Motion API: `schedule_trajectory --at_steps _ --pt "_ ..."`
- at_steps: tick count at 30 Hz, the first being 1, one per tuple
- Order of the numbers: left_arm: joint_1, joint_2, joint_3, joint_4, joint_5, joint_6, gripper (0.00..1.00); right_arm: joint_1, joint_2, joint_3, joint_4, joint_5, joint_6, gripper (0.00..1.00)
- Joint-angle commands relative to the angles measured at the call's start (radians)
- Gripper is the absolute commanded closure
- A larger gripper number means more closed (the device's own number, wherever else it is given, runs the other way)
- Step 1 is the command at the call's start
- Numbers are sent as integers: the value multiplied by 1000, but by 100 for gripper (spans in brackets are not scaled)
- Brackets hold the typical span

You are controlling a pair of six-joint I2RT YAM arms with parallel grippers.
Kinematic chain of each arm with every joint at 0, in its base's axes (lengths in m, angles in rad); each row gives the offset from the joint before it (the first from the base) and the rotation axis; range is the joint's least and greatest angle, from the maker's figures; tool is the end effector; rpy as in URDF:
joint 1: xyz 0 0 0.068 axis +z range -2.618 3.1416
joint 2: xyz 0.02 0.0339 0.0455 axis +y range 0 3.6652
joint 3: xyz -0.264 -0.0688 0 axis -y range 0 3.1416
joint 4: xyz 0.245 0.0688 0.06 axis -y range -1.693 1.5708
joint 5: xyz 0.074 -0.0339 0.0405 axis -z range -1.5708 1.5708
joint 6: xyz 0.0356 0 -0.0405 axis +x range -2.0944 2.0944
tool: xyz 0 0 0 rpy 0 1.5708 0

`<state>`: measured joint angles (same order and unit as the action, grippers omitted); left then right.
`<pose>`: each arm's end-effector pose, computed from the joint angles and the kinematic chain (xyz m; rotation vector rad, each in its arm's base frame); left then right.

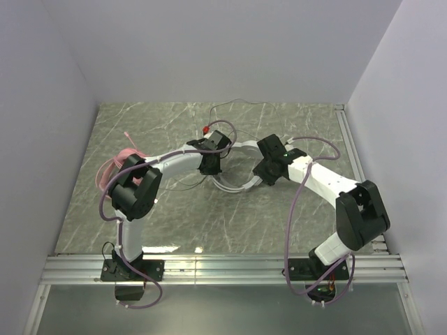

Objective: Wrap the headphones
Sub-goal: Pass the headphones from the right arm to the left, then wrap the headphone cable with the right arm

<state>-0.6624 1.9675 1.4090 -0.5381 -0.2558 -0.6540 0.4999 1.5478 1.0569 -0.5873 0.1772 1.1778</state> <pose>0.3297 -0.2457 0.1816 -0.0702 2.6116 -0.1203 0.2749 0.1430 0.2188 0.9416 2.4918 0.3399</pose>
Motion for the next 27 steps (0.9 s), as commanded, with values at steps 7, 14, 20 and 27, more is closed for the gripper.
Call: schedule_trajectory --at_steps 7,14,20,27 --pt "-2 -70 44 -37 -25 14 100 19 -231 -80 187 39 -110 40" --pt "-2 -153 59 -80 -13 36 100 19 -408 -133 248 36 -242 22" --pt "12 -248 28 -72 82 70 100 -17 -603 -179 291 74 -421 21" --pt "41 -377 83 -190 109 102 100 -98 -761 -239 307 136 -540 19"
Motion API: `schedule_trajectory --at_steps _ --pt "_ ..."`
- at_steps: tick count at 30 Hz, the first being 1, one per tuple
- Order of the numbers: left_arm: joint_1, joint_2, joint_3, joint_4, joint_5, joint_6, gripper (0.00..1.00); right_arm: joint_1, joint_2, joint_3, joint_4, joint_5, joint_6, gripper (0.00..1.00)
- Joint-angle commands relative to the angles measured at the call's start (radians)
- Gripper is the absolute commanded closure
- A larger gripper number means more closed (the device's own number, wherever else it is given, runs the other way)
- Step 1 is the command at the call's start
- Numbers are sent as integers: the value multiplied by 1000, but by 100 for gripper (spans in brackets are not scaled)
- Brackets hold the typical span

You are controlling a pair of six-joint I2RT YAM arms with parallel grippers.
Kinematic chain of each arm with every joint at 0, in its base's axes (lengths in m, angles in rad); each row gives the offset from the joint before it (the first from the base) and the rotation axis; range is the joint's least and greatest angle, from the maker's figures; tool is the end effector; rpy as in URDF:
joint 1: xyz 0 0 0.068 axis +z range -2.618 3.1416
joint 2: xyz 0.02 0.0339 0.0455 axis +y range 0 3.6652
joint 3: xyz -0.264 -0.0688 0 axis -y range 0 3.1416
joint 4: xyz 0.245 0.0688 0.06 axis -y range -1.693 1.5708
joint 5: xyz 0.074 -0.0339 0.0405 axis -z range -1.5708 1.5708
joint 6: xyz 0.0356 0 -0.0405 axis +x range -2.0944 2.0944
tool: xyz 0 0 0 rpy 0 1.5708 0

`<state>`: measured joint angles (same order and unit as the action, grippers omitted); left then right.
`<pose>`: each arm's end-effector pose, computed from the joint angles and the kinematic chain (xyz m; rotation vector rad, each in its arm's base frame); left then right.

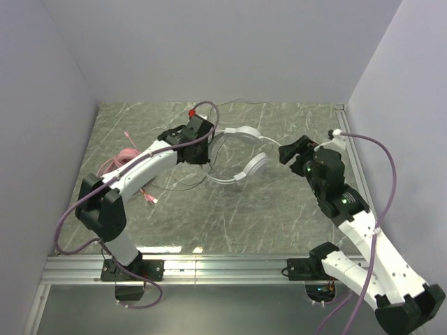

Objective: Wrap the headphones
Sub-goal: Wrap the headphone cable with the right arm

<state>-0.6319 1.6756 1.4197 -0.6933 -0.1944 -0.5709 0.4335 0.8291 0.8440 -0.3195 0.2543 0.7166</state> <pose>0.2972 -0.2090 0.2835 -0.0020 2.5125 -0.2545 0.1755 0.0713 0.3393 0.4432 1.8504 0.5529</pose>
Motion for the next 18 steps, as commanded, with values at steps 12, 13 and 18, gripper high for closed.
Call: schedule_trajectory --at_steps 12,13,18 --pt "49 -269 176 -164 65 45 100 -79 -425 -405 407 -33 -107 18" --pt "51 -272 183 -173 75 45 100 -78 -426 -424 437 -61 -114 18" --pt "51 -280 235 -189 160 46 100 -78 -349 -442 476 -160 -143 13"
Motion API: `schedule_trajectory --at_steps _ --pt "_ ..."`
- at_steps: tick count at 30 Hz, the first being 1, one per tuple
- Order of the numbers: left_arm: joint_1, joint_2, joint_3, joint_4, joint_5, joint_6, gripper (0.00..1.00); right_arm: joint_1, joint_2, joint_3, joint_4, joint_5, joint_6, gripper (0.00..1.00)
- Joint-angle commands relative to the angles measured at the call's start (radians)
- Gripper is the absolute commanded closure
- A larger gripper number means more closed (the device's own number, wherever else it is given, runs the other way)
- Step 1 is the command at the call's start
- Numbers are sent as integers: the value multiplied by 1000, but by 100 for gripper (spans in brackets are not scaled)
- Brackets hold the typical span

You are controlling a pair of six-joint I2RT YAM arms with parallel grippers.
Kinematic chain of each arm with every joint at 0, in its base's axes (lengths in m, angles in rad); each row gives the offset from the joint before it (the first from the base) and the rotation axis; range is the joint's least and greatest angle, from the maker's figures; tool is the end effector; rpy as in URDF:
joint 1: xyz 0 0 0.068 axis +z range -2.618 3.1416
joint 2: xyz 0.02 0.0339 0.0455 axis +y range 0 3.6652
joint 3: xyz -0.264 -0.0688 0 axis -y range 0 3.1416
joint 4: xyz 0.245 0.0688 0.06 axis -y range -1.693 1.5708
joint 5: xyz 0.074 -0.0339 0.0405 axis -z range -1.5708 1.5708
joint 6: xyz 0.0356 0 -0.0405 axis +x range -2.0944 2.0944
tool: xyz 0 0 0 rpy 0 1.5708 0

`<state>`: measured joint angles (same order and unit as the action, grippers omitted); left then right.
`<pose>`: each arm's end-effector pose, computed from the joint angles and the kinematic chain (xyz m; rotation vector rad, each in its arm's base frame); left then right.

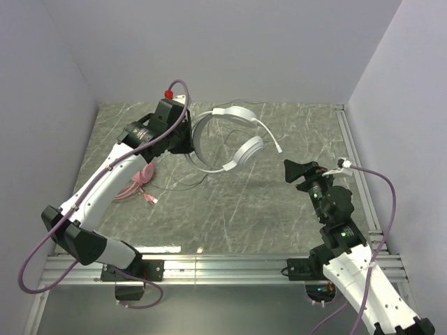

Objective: Wrap the headphones
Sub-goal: Wrap the headphone cable with the right arm

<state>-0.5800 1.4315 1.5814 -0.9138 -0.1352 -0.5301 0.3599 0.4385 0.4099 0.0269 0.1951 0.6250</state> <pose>0.2498 -0.1580 0.3953 -0.0093 2.3601 -0.3950 0.1302 0.0416 0.2784 0.3661 1.5641 0.6167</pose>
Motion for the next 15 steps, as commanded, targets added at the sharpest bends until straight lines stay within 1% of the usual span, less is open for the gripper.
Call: schedule_trajectory --at_steps 1,3,4,5,8,10,15 --pt "-1 -34 98 26 120 7 100 -3 46 -22 184 -126 -57 12" --pt "-1 -22 130 -5 128 12 100 -4 69 -69 257 -189 -97 10" --pt "-1 -17 146 -14 128 15 100 -1 80 -86 299 -259 -108 10" --pt "-1 -14 173 -29 126 18 100 1 92 -100 377 -287 -119 11" --pt "-1 9 218 -48 149 22 100 16 146 -128 493 -345 -133 15" --pt "-1 23 235 -54 164 25 100 56 186 -129 525 -335 -149 16" --pt "-1 38 252 -54 223 25 100 187 294 -80 613 -232 -290 17"
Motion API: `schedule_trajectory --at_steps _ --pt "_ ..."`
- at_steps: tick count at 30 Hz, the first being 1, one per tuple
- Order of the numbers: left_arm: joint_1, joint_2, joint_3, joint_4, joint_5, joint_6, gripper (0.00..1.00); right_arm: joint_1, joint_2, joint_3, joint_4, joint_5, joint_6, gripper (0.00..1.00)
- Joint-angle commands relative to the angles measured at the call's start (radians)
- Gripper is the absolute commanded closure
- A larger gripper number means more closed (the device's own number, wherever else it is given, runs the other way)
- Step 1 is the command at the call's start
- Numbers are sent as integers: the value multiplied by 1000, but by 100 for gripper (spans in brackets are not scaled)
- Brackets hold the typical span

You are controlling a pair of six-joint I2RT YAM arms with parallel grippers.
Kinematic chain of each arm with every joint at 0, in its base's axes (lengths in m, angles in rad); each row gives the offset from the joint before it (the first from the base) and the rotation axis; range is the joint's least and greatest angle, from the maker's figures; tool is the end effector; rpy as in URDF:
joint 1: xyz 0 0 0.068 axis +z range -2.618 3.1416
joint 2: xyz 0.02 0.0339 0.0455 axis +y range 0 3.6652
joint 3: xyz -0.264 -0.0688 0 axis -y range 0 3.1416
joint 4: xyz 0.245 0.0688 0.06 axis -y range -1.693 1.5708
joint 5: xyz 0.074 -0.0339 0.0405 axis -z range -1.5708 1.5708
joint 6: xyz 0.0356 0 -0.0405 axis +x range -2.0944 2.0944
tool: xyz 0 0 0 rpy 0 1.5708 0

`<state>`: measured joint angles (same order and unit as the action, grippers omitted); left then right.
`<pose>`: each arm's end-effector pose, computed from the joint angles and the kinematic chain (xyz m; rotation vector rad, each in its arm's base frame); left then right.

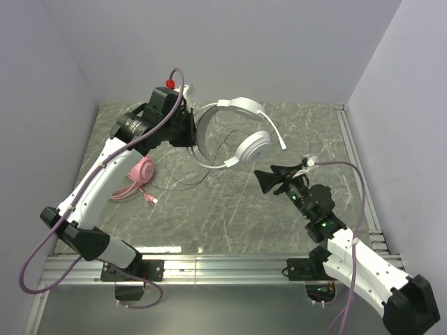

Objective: Wrap the headphones
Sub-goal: Wrap the headphone cable with the right arm

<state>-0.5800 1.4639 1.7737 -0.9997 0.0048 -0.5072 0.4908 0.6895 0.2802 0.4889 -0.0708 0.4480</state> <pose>0.2437 -0.1598 0.4381 0.0873 2.3260 -0.5722 0.1524 0.0843 0.2477 -0.0922 1.5424 0.8051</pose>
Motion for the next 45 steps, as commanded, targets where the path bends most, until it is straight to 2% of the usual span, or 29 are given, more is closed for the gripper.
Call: schedule_trajectory --at_steps 1,5,9,15,25,33,35,36,42,43,45 --pt "-1 9 72 23 87 4 100 93 60 56 168 57 -133 17" --pt "-1 16 96 1 98 13 100 103 172 99 287 69 -201 18" --pt "-1 0 112 -23 90 24 100 104 265 135 359 170 -204 18" --pt "-1 -13 144 -59 101 32 100 106 390 186 462 131 -250 20" --pt "0 -11 185 -68 164 44 100 107 531 212 737 78 -285 22" --pt "-1 -11 165 -68 198 59 100 106 619 303 778 74 -330 25" --pt "-1 -14 162 -71 195 62 100 107 639 339 755 74 -331 35" --pt "-1 -16 164 -71 192 64 100 106 643 353 742 75 -334 49" --pt "-1 -23 176 -70 173 64 100 106 619 329 714 45 -278 94" --pt "-1 -30 175 -66 178 61 100 106 599 309 702 37 -267 100" --pt "-1 -31 161 -56 184 61 100 107 576 291 680 19 -256 100"
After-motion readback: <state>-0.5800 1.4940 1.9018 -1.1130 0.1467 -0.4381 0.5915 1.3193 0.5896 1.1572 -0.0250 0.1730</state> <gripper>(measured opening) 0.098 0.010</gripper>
